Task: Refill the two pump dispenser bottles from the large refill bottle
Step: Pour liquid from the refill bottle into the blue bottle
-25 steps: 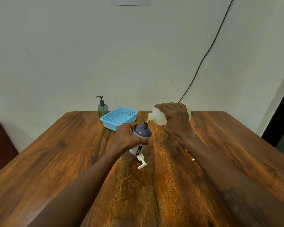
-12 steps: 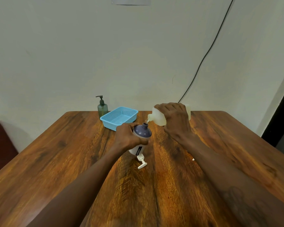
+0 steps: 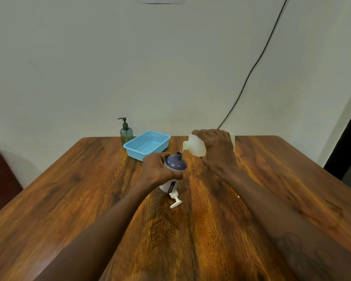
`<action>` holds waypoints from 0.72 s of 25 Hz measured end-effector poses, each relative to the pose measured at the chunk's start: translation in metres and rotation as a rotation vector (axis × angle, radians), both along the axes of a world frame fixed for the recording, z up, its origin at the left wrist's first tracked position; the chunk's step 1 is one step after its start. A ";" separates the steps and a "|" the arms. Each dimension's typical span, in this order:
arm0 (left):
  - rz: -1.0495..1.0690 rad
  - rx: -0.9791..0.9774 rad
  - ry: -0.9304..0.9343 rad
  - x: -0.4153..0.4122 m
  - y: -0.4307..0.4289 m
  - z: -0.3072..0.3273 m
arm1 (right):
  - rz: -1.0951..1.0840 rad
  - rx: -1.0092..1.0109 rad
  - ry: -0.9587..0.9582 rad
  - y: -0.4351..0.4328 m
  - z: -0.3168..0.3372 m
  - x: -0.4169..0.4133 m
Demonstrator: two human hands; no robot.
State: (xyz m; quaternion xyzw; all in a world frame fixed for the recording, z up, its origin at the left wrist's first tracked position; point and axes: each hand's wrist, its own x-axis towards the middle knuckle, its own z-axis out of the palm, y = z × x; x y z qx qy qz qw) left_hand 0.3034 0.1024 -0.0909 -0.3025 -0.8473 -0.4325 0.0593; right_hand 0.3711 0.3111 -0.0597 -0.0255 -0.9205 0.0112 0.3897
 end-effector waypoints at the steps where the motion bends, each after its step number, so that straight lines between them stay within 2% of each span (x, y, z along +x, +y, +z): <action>1: -0.002 0.002 0.001 0.001 0.000 0.000 | 0.017 -0.048 -0.007 0.000 -0.002 -0.001; 7: 0.004 0.024 0.000 0.001 0.005 -0.001 | 0.057 -0.426 -0.041 0.003 -0.014 -0.002; 12: 0.004 0.051 -0.005 0.001 0.013 -0.002 | 0.015 -0.567 -0.060 0.011 -0.029 -0.003; 18: -0.002 0.068 -0.024 0.002 0.016 -0.003 | 0.046 -0.659 -0.180 0.019 -0.041 -0.003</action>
